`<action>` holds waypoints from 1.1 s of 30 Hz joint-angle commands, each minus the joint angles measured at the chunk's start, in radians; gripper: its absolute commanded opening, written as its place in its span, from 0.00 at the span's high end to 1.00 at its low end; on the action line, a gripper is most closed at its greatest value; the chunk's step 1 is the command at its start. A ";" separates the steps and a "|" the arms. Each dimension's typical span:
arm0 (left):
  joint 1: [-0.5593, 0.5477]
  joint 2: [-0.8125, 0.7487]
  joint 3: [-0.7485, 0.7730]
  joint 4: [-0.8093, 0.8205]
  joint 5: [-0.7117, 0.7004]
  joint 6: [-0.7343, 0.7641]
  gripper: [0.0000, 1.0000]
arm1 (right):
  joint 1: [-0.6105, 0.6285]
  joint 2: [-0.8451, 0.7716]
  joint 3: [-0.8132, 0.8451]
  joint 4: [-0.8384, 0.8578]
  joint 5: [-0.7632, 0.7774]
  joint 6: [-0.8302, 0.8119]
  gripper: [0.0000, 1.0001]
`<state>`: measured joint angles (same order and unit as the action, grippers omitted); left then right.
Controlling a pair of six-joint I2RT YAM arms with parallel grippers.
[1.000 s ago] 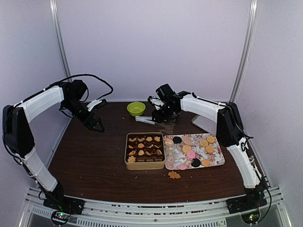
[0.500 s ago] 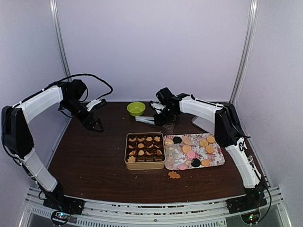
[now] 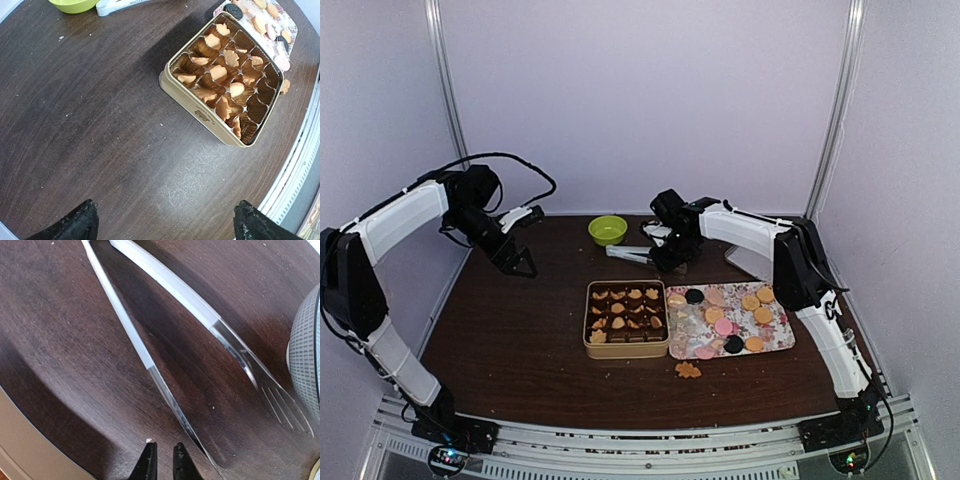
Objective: Pack the cookies
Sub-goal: Pick up the clamp from the center of the board.
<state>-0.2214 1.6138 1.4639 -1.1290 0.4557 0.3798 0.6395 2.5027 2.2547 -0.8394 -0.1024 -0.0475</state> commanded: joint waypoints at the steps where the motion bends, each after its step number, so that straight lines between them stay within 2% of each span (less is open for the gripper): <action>1: 0.007 -0.040 -0.001 -0.002 0.003 0.023 0.03 | -0.006 0.004 0.019 -0.030 0.035 -0.005 0.94; 4: 0.007 -0.049 -0.008 -0.002 0.003 0.027 0.03 | -0.003 0.001 0.012 -0.027 0.038 -0.011 1.00; 12: 0.008 -0.066 -0.017 -0.002 0.003 0.028 0.03 | 0.008 -0.088 -0.121 0.084 0.041 -0.033 1.00; 19: 0.007 -0.078 -0.017 -0.006 0.000 0.029 0.03 | 0.011 -0.152 -0.161 0.122 0.049 -0.054 1.00; 23: 0.007 -0.077 -0.022 -0.006 0.001 0.030 0.03 | 0.001 -0.152 -0.142 0.117 0.038 -0.045 0.70; 25: 0.008 -0.079 -0.027 -0.006 0.002 0.034 0.03 | -0.004 -0.161 -0.148 0.129 0.023 -0.038 0.60; 28: 0.008 -0.083 -0.035 -0.005 0.003 0.039 0.03 | -0.007 -0.181 -0.171 0.155 -0.013 -0.031 0.56; 33: 0.007 -0.082 -0.045 -0.005 0.006 0.044 0.03 | -0.023 -0.164 -0.153 0.143 -0.016 -0.025 0.57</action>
<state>-0.2214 1.5593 1.4300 -1.1313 0.4530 0.4019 0.6369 2.3688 2.1006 -0.7010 -0.1047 -0.0818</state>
